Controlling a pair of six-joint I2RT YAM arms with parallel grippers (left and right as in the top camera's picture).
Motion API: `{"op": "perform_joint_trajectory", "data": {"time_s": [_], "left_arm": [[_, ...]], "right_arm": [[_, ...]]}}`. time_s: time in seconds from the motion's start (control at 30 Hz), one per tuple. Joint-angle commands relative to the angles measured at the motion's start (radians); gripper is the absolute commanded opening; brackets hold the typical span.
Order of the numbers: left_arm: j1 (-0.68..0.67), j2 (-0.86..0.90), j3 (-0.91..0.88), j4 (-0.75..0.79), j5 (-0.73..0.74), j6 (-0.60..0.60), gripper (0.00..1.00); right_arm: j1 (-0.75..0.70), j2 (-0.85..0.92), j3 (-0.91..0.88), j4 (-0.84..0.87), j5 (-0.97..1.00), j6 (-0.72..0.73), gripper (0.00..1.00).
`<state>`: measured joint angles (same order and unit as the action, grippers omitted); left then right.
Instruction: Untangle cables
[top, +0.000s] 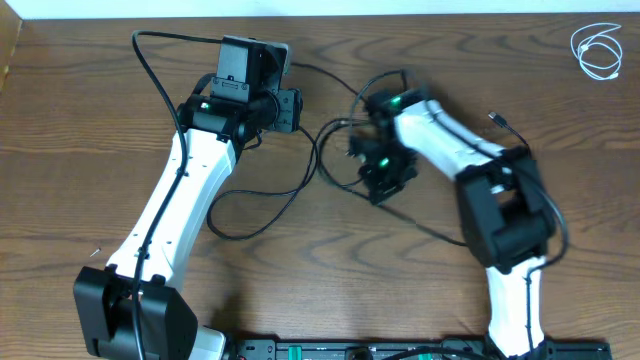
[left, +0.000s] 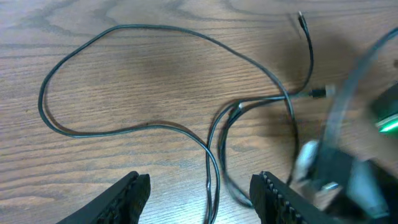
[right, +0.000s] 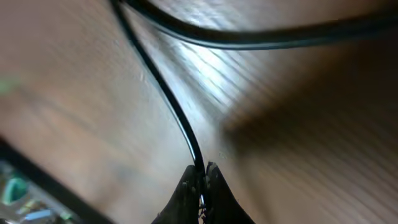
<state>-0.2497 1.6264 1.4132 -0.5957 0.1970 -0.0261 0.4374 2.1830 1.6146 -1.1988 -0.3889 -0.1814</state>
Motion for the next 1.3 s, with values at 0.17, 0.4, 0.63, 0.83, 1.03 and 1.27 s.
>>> {"op": "perform_joint_trajectory", "data": {"time_s": [0.17, 0.4, 0.63, 0.83, 1.03, 1.27], "left_arm": [[0.003, -0.013, -0.002, -0.003, 0.008, -0.053, 0.58], [0.002, 0.016, -0.003, -0.006, 0.166, -0.062, 0.58], [0.021, 0.033, -0.004, -0.006, -0.056, -0.195, 0.58], [0.086, 0.033, -0.004, -0.006, -0.097, -0.268, 0.58], [0.1, 0.033, -0.004, -0.011, -0.097, -0.267, 0.59], [0.1, 0.033, -0.004, -0.011, -0.097, -0.267, 0.59]], "right_arm": [[-0.143, -0.303, 0.078, 0.008, -0.285, -0.067, 0.01], [-0.197, -0.409, 0.079, 0.029, -0.256, -0.046, 0.01], [-0.158, -0.352, 0.071, 0.029, -0.08, -0.014, 0.27], [-0.058, -0.227, 0.071, 0.036, 0.076, -0.018, 0.35], [0.038, -0.101, 0.071, 0.019, 0.208, -0.017, 0.36], [0.09, -0.037, 0.071, 0.068, 0.209, -0.018, 0.37]]}}
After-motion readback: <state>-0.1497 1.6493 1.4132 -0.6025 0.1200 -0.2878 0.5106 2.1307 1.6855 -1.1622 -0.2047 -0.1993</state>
